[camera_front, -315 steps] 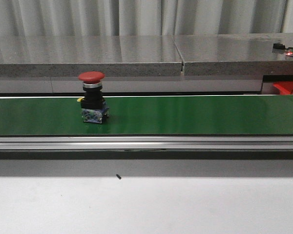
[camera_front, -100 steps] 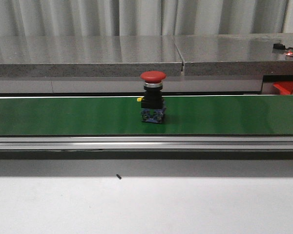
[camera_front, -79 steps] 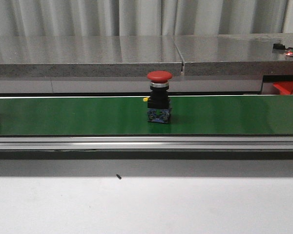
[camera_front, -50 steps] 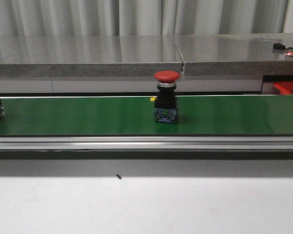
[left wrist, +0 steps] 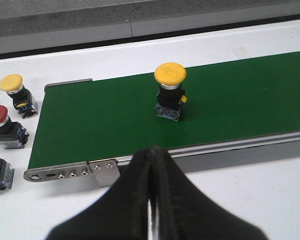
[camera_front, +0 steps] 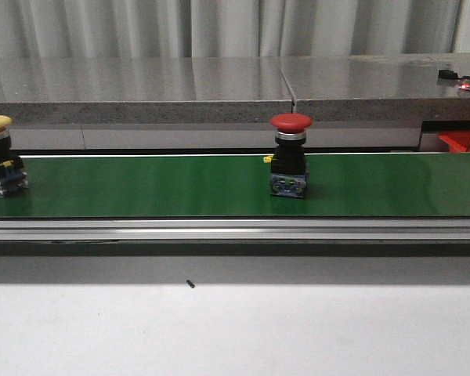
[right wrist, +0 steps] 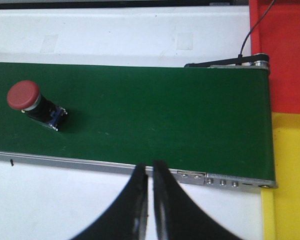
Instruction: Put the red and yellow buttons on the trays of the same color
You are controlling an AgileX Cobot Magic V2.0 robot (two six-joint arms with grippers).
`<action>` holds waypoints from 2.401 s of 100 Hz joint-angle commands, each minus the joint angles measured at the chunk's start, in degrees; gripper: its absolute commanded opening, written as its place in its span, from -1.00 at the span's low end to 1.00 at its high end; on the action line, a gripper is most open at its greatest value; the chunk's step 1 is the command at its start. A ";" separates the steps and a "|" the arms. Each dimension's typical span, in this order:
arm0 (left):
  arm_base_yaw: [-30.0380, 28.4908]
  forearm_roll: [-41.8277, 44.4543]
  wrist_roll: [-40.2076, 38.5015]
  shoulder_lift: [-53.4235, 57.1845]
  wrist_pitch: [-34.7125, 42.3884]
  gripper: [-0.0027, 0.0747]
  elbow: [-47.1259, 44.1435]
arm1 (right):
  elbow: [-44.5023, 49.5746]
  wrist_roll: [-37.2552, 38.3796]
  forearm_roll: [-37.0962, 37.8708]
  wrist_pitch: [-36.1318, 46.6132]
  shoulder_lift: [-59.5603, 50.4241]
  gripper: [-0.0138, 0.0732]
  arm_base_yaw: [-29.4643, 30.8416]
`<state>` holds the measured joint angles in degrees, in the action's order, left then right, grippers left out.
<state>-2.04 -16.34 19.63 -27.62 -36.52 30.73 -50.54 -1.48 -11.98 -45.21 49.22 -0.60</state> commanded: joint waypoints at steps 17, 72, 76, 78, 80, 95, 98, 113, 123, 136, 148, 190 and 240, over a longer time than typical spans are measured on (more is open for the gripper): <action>0.29 -0.83 0.03 -0.16 4.31 -0.98 1.49 | -1.97 -1.10 -0.69 2.81 -0.20 0.61 0.24; 0.29 -0.83 0.03 -0.16 4.31 -0.98 1.49 | -2.02 -3.50 -2.18 4.21 7.28 0.81 -6.45; 0.29 -0.83 0.03 -0.16 4.31 -0.98 1.49 | -2.11 -3.50 -2.18 4.38 8.65 0.81 -7.33; 0.29 -0.83 0.03 -0.16 4.31 -0.98 1.49 | -2.16 -3.50 -2.18 4.63 9.35 0.81 -7.73; 0.29 -0.83 0.03 -0.16 4.31 -0.98 1.49 | -2.31 -3.50 -2.18 4.75 9.82 0.81 -8.13; 0.29 -0.83 0.03 -0.16 4.31 -0.98 1.49 | -4.47 -3.50 -2.18 6.43 15.91 0.81 -10.52; 0.29 -0.83 0.03 -0.16 4.31 -0.98 1.49 | -5.13 -3.50 -2.18 6.60 17.14 0.81 -10.92; 0.29 -0.83 0.03 -0.16 4.31 -0.98 1.49 | -9.47 -3.55 -2.18 6.75 23.71 0.81 -12.77; 0.29 -0.83 0.03 -0.16 4.31 -0.98 1.49 | -12.04 -3.55 -2.18 6.74 27.14 0.81 -13.39; 0.29 -0.83 0.03 -0.16 4.31 -0.98 1.49 | -14.76 -3.61 -2.18 6.92 30.52 0.81 -13.39; 0.29 -0.83 0.03 -0.16 4.31 -0.98 1.49 | -16.61 -4.24 -2.18 7.31 33.16 0.81 -13.39; 0.29 -0.83 0.03 -0.16 4.31 -0.98 1.49 | -18.11 -5.67 -1.21 8.01 41.27 0.69 -13.27; 0.29 -0.83 0.03 -0.16 4.31 -0.98 1.49 | -24.18 -5.63 -0.66 0.77 41.35 -0.23 -8.28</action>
<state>-2.04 -16.34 19.63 -27.62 -36.39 30.73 -70.23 -6.64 -12.89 -44.38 92.91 -11.82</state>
